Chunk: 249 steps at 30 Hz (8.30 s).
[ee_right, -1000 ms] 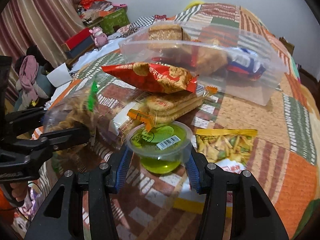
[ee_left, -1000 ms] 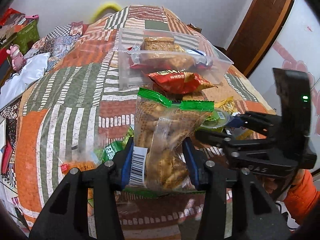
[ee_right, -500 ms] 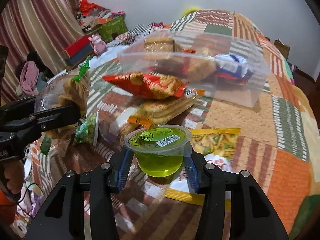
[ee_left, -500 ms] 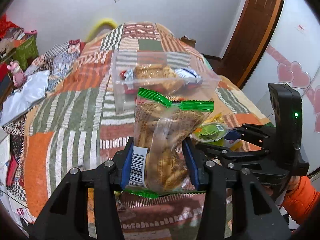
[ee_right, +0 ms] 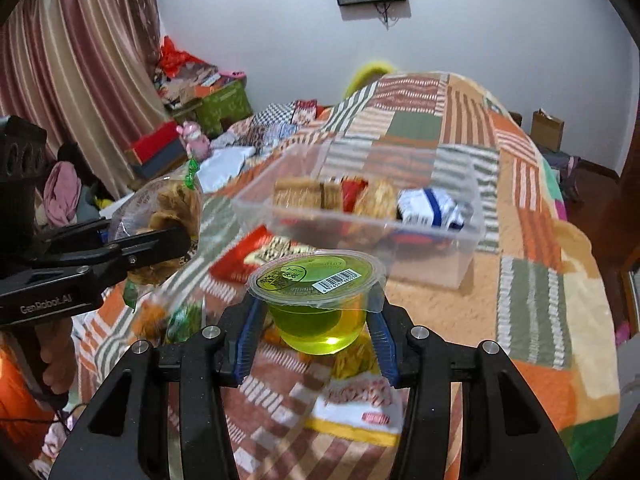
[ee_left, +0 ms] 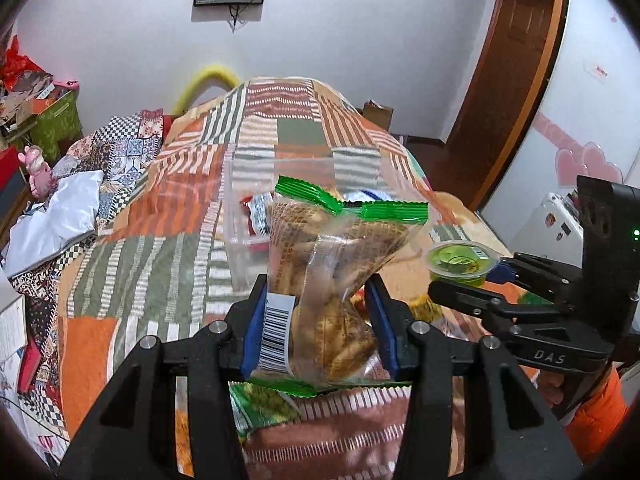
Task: Organize snacks
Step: 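Carry the jelly cup and cookie bag into the box and open both tools, then grasp the yellow KAKA chip bag with the right tool while the left tool grasps the orange cake bag, then lower the chip bag and orange cake bag into the box and open both tools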
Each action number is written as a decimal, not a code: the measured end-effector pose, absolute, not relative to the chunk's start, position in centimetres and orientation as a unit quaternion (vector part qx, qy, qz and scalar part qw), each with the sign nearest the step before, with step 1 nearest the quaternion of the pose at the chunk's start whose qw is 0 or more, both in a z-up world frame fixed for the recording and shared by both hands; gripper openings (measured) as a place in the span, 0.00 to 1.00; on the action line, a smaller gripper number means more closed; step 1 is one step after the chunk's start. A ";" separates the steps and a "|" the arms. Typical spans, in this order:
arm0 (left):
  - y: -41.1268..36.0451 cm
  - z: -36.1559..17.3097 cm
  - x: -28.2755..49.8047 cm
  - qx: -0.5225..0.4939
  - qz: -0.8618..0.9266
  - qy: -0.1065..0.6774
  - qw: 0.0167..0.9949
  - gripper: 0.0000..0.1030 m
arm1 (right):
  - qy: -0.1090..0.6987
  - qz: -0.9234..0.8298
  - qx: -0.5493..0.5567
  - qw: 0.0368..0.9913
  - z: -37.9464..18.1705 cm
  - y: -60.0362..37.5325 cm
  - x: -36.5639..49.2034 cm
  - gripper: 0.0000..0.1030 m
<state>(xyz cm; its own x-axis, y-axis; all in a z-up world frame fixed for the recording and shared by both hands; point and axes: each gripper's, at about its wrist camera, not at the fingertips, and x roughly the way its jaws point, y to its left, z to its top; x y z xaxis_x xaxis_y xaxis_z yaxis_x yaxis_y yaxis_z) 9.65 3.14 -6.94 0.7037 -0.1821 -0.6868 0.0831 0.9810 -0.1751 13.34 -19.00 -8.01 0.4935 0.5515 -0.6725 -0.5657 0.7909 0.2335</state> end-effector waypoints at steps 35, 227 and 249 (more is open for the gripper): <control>8.3 -10.4 25.0 -0.103 -0.012 0.401 0.910 0.45 | 0.411 0.292 -0.004 0.864 -10.6 -14.9 24.3 0.44; 2.6 -10.2 26.6 -0.081 -0.089 0.398 0.909 0.56 | 0.407 0.266 -0.026 0.873 -11.6 -17.3 25.3 0.48; 3.3 -7.4 21.5 -0.053 -0.067 0.383 0.920 0.84 | 0.399 0.266 -0.028 0.877 -9.6 -18.4 22.0 0.68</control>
